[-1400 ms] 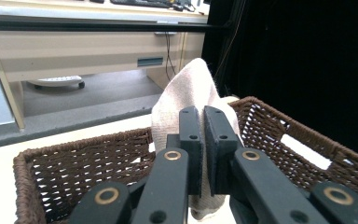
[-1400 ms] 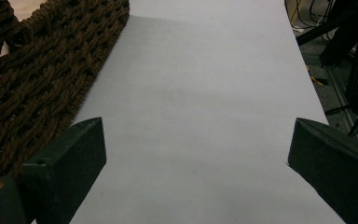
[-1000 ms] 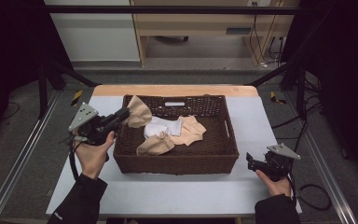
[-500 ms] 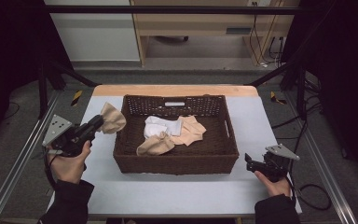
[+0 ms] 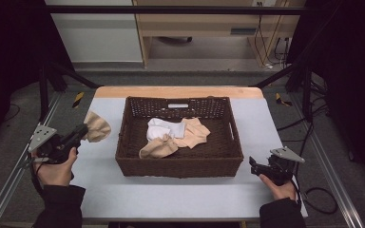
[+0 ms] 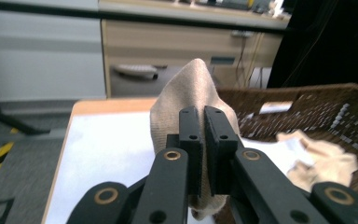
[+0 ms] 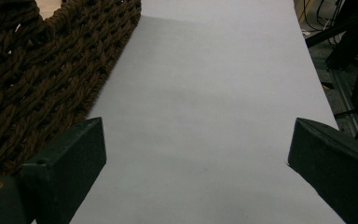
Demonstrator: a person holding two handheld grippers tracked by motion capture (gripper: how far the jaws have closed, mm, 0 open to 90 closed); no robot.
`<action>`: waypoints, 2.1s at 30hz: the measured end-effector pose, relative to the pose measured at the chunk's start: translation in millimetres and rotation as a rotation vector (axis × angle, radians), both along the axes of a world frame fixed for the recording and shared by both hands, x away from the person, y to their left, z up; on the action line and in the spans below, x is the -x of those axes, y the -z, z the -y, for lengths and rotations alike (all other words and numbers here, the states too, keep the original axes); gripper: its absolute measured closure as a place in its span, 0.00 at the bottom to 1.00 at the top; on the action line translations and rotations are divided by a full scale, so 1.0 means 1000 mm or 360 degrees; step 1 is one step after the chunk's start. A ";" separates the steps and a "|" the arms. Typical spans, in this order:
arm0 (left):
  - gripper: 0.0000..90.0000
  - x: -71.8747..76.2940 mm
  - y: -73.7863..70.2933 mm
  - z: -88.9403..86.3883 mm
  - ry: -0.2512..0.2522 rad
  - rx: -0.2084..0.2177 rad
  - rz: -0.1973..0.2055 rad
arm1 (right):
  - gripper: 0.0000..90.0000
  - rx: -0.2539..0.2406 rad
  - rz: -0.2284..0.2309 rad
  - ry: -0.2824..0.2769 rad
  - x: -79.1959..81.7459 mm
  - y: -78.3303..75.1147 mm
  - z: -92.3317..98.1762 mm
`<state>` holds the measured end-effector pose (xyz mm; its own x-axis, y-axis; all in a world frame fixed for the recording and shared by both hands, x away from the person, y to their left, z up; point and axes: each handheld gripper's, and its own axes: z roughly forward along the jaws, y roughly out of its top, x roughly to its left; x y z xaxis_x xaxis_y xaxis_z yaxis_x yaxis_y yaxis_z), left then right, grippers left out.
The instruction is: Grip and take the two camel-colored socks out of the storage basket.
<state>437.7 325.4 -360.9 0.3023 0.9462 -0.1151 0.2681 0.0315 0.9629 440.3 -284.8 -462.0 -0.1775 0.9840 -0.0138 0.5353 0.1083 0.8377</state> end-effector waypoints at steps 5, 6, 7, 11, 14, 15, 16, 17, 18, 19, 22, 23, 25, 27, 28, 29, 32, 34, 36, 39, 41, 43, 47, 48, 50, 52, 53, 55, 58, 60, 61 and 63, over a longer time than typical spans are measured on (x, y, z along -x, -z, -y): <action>0.95 -0.003 0.028 -0.012 -0.0066 -0.0035 -0.0156 | 0.05 0.0003 -0.0003 0.0002 0.000 0.001 0.000; 0.95 -0.003 0.033 -0.012 -0.0067 -0.0045 -0.0184 | 0.05 0.0005 -0.0005 0.0001 0.000 0.001 0.000; 0.95 -0.002 0.040 -0.013 -0.0068 -0.0065 -0.0214 | 0.05 0.0008 -0.0008 0.0000 0.000 0.001 0.000; 0.95 -0.001 0.058 -0.013 -0.0054 -0.0079 -0.0328 | 0.05 0.0009 -0.0007 0.0005 0.000 0.001 0.000; 0.95 0.000 0.068 -0.013 -0.0047 -0.0121 -0.0410 | 0.05 0.0014 -0.0013 0.0010 0.000 0.001 0.000; 0.95 -0.001 0.071 -0.014 -0.0046 -0.0131 -0.0434 | 0.05 0.0012 -0.0015 0.0010 0.000 0.001 0.000; 0.95 -0.001 0.073 -0.013 -0.0038 -0.0142 -0.0457 | 0.05 0.0013 -0.0015 0.0009 0.000 0.001 0.000; 0.94 -0.002 0.076 -0.012 -0.0021 -0.0158 -0.0486 | 0.05 0.0015 -0.0015 0.0008 0.000 0.001 0.000; 0.94 -0.003 0.079 -0.011 -0.0007 -0.0185 -0.0510 | 0.05 0.0014 -0.0016 0.0009 0.000 0.001 0.000; 0.94 -0.005 0.081 -0.010 0.0002 -0.0215 -0.0532 | 0.05 0.0012 -0.0017 0.0009 0.000 0.001 0.000; 0.90 -0.008 0.087 -0.007 0.0013 -0.0284 -0.0581 | 0.05 0.0010 -0.0023 0.0007 0.000 0.001 0.000; 0.88 -0.008 0.088 -0.007 0.0014 -0.0293 -0.0587 | 0.05 0.0013 -0.0021 0.0005 0.000 0.002 0.000; 0.81 -0.009 0.090 -0.008 0.0009 -0.0293 -0.0580 | 0.05 0.0010 -0.0022 0.0004 0.000 0.001 -0.001; 0.70 -0.010 0.091 -0.010 0.0002 -0.0279 -0.0563 | 0.05 0.0012 -0.0021 0.0004 -0.001 0.002 0.000; 0.67 -0.010 0.091 -0.010 -0.0004 -0.0274 -0.0556 | 0.05 0.0011 -0.0021 0.0004 -0.001 0.002 0.000; 0.62 -0.010 0.091 -0.011 -0.0013 -0.0272 -0.0550 | 0.05 0.0010 -0.0022 0.0005 -0.001 0.001 0.000; 0.54 -0.011 0.091 -0.013 -0.0022 -0.0251 -0.0543 | 0.05 0.0009 -0.0021 0.0006 -0.001 0.001 0.000; 0.51 -0.012 0.090 -0.014 -0.0033 -0.0223 -0.0533 | 0.05 0.0010 -0.0019 0.0006 -0.001 0.001 0.000; 0.48 -0.011 0.086 -0.014 -0.0043 -0.0222 -0.0503 | 0.05 0.0011 -0.0020 0.0005 -0.001 0.001 0.000; 0.44 -0.011 0.080 -0.011 -0.0044 -0.0237 -0.0459 | 0.05 0.0010 -0.0018 0.0004 -0.001 0.002 0.000; 0.43 -0.009 0.073 -0.007 -0.0033 -0.0245 -0.0409 | 0.05 0.0011 -0.0021 0.0004 -0.001 0.002 0.000; 0.43 -0.007 0.065 -0.003 -0.0019 -0.0231 -0.0365 | 0.05 0.0007 -0.0022 0.0002 -0.002 0.001 0.000; 0.43 -0.005 0.054 0.005 0.0016 -0.0227 -0.0304 | 0.05 -0.0012 -0.0009 0.0009 -0.002 0.000 0.001; 0.43 -0.005 0.051 0.008 0.0023 -0.0223 -0.0292 | 0.05 -0.0013 -0.0007 0.0010 -0.002 0.000 0.002; 0.43 -0.004 0.046 0.013 0.0043 -0.0211 -0.0275 | 0.05 -0.0012 -0.0008 0.0011 -0.002 0.000 0.002; 0.43 -0.003 0.041 0.019 0.0060 -0.0206 -0.0250 | 0.05 -0.0013 -0.0008 0.0008 -0.002 0.000 0.002; 0.43 -0.002 0.038 0.021 0.0070 -0.0199 -0.0239 | 0.05 -0.0013 -0.0010 0.0008 -0.002 0.000 0.001; 0.44 0.000 0.032 0.026 0.0094 -0.0181 -0.0210 | 0.05 -0.0013 -0.0015 0.0006 -0.002 0.000 0.001; 0.44 0.002 0.023 0.034 0.0127 -0.0156 -0.0169 | 0.05 -0.0015 -0.0011 0.0007 -0.002 0.000 0.001; 0.45 0.003 0.018 0.040 0.0150 -0.0160 -0.0148 | 0.05 -0.0012 -0.0011 0.0006 -0.003 0.000 0.002; 0.45 0.003 0.016 0.043 0.0165 -0.0164 -0.0134 | 0.05 -0.0012 -0.0011 0.0007 -0.003 0.000 0.002; 0.45 0.002 0.012 0.050 0.0198 -0.0176 -0.0119 | 0.05 -0.0010 -0.0010 0.0008 -0.002 0.000 0.002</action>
<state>435.7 275.1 -372.8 0.4121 0.9103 -0.0391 0.3345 -0.1113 0.9358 442.7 -286.5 -461.7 -0.1724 0.9850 -0.0066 0.5409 0.1003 0.8351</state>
